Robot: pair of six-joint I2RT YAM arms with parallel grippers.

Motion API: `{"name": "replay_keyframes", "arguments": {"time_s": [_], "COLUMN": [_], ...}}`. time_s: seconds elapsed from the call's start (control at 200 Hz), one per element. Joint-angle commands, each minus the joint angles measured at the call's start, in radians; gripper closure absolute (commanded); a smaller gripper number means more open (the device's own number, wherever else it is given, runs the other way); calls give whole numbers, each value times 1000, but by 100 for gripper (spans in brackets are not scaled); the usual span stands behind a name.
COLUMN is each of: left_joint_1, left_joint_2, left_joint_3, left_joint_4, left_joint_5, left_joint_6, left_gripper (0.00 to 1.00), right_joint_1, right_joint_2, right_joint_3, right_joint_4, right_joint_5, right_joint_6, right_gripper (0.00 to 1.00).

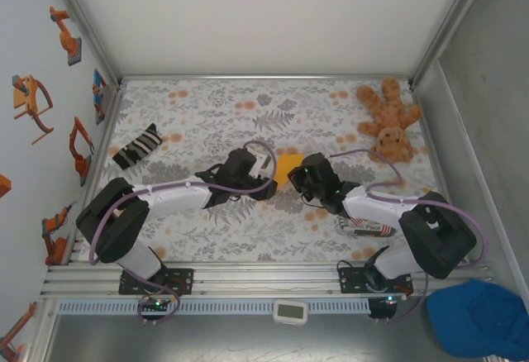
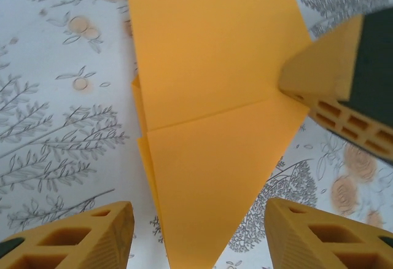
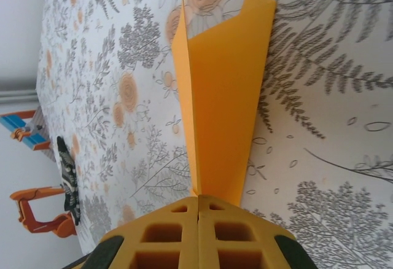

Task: Fold a paper plane with a square sheet of paper (pick it up from the middle)
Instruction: Fold the wing for the fifth time at the center of the table.

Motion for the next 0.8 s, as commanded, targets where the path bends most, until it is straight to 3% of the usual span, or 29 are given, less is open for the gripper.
{"name": "replay_keyframes", "arguments": {"time_s": [0.0, 0.441, 0.796], "left_joint_1": [-48, -142, -143], "left_joint_2": [22, 113, 157], "left_joint_3": [-14, -109, -110], "left_joint_4": [94, 419, 481], "left_joint_5": [-97, -155, -200], "left_joint_6": [196, 493, 524], "left_gripper": [40, 46, 56], "right_joint_1": [-11, -47, -54], "right_joint_2": [-26, -26, -33], "right_joint_3": [39, 16, 7], "right_joint_4": [-53, -6, 2], "right_joint_5": [25, -26, -46], "right_joint_6": [22, 83, 102], "right_gripper": [100, 100, 100]}}
